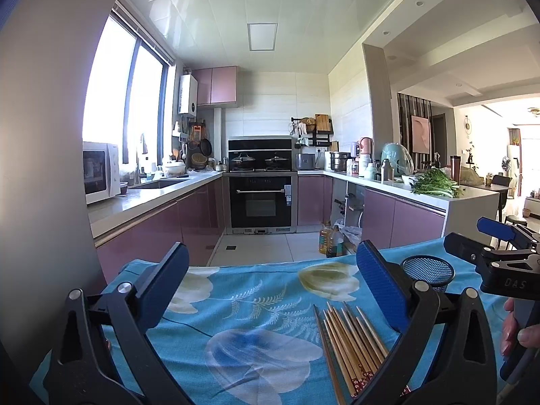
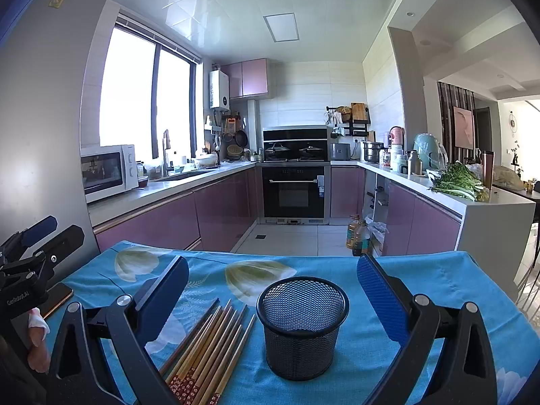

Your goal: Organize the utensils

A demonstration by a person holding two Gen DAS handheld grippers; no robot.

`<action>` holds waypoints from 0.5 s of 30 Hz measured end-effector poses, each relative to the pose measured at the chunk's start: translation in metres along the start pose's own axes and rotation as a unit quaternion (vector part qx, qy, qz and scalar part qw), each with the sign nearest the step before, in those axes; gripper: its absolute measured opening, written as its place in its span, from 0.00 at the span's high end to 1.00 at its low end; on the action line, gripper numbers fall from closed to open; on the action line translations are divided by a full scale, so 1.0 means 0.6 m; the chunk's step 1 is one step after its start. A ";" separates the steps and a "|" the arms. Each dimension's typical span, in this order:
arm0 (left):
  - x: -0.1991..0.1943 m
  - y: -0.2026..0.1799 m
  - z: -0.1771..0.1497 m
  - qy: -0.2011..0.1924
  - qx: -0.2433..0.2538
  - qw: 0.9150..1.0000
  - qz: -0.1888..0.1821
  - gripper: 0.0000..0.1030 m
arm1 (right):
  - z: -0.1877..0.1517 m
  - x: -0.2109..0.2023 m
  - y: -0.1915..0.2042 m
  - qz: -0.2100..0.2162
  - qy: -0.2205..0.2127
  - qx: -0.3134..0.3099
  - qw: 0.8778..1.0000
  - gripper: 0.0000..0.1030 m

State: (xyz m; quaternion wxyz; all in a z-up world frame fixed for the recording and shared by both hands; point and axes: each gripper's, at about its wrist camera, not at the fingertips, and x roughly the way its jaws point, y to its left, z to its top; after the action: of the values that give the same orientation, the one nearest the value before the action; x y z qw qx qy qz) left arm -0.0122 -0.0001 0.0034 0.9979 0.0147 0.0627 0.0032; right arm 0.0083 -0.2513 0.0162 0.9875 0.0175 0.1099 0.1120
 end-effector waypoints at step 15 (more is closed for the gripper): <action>0.000 -0.003 -0.001 -0.004 0.001 1.000 0.002 0.05 | 0.001 0.001 0.000 0.000 0.000 0.001 1.000 0.06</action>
State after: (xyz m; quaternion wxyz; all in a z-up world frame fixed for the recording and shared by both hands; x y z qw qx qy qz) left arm -0.0125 -0.0019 0.0027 0.9981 0.0159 0.0588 0.0047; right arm 0.0088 -0.2513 0.0167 0.9874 0.0184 0.1102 0.1121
